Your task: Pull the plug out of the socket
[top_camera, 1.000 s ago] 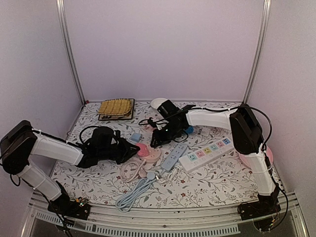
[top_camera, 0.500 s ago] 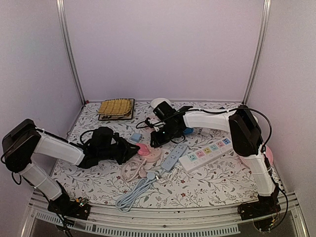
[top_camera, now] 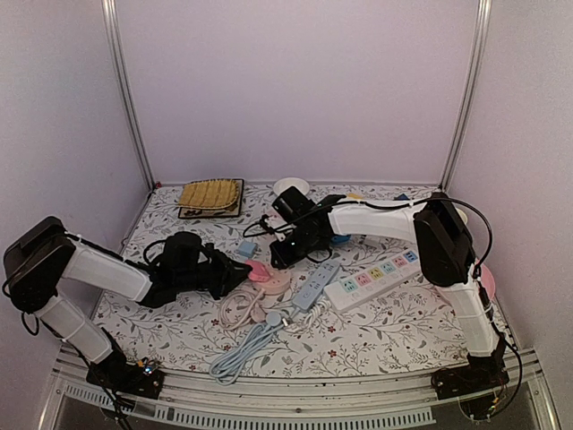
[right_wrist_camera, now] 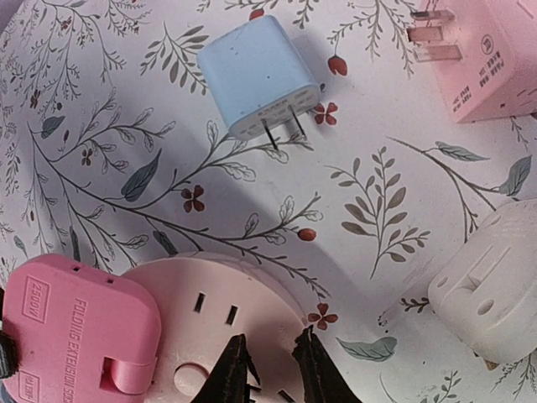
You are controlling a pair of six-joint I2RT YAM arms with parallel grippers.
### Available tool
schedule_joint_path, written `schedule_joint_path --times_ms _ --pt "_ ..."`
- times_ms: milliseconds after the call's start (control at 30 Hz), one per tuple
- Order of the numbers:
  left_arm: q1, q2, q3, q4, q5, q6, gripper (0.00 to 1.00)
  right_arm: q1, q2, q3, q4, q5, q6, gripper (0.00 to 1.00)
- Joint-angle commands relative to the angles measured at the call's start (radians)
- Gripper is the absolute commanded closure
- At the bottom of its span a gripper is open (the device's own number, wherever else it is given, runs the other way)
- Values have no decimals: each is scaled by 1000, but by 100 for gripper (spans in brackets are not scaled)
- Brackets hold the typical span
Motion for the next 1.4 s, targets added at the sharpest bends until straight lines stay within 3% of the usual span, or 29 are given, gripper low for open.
schedule_joint_path --times_ms 0,1067,1200,1367 --pt "7 -44 7 209 37 -20 100 31 38 -41 -125 40 -8 78" --pt "57 -138 -13 210 65 8 100 28 -50 -76 -84 105 -7 78" --pt "72 -189 -14 113 54 37 100 24 -66 -72 -81 101 -2 78" --pt "90 -284 19 -151 -6 123 100 -7 -116 -66 -64 71 20 77"
